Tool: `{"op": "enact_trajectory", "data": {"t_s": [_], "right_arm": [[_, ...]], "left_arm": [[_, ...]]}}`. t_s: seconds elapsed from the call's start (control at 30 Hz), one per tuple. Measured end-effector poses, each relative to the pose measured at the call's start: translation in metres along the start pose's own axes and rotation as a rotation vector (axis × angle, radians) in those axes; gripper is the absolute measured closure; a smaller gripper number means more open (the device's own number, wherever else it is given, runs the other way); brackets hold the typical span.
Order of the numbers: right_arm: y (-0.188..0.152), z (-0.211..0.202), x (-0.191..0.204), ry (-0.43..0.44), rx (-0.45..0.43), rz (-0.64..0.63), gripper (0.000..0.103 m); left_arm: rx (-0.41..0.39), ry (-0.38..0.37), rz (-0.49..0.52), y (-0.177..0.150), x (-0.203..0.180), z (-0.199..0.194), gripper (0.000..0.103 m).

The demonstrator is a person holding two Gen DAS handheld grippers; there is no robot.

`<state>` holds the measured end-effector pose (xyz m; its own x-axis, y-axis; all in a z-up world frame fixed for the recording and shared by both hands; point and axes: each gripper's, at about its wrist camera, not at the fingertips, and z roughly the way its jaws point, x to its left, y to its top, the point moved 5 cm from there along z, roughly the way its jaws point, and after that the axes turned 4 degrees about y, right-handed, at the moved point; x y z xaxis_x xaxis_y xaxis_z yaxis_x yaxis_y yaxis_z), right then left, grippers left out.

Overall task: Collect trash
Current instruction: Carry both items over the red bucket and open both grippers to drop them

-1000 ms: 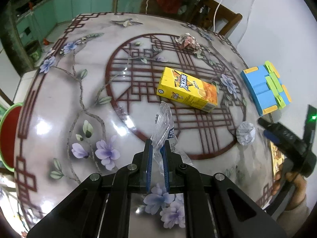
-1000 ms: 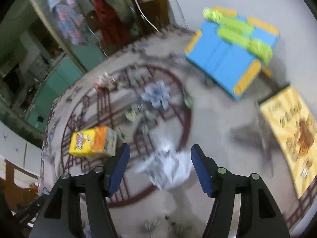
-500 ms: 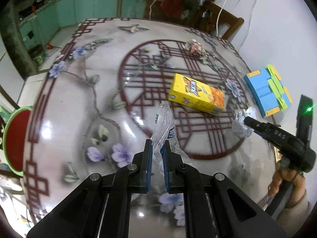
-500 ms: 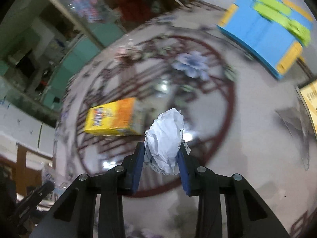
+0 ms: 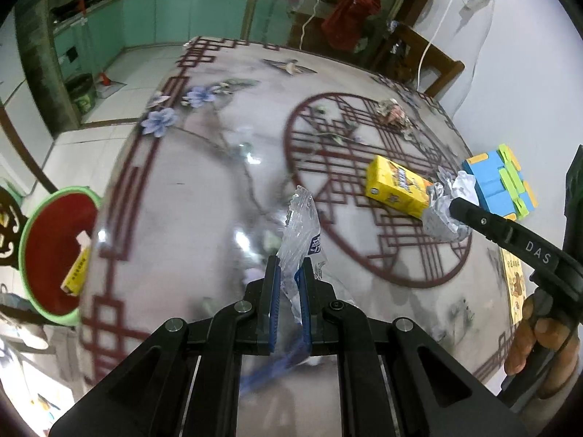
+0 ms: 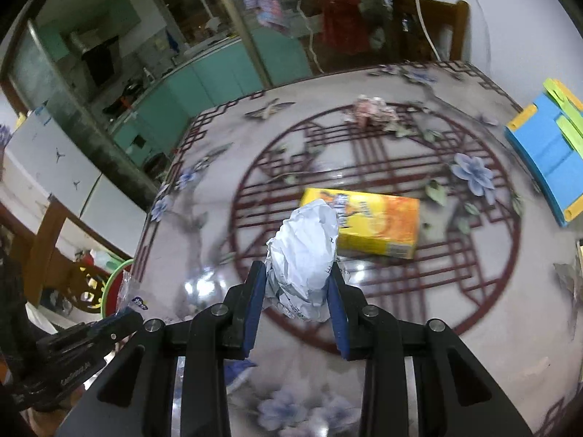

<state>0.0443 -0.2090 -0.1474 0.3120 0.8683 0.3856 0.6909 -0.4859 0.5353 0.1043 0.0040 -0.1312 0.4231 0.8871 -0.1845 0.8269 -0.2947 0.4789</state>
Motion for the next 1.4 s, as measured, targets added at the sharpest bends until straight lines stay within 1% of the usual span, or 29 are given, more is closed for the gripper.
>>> {"op": "enact_trajectory", "data": {"t_s": [0.4,0.53,0.63,0.83,1.03,1.17,1.4], "right_arm": [[-0.025,0.018,0.101,-0.018,0.005,-0.042,0.072],[-0.033,0.025,0.138,-0.011,0.01,-0.061,0.072],[-0.036,0.033,0.164,0.002,0.017,-0.082,0.072],[-0.042,0.057,0.217,0.048,0.044,-0.138,0.072],[-0.048,0.086,0.274,0.098,0.091,-0.228,0.072],[-0.054,0.103,0.311,0.131,0.118,-0.305,0.072],[-0.057,0.131,0.353,0.162,0.149,-0.389,0.072]], "left_arm": [[-0.009,-0.015,-0.035,0.001,0.095,-0.017,0.094],[-0.018,-0.008,-0.071,0.004,0.131,-0.02,0.094],[-0.025,0.01,-0.102,0.006,0.159,-0.024,0.094],[-0.029,0.077,-0.177,0.002,0.221,-0.025,0.094],[-0.029,0.134,-0.238,0.0,0.269,-0.023,0.094],[-0.021,0.159,-0.262,0.001,0.291,-0.019,0.094],[-0.003,0.187,-0.262,0.005,0.312,-0.01,0.094]]}}
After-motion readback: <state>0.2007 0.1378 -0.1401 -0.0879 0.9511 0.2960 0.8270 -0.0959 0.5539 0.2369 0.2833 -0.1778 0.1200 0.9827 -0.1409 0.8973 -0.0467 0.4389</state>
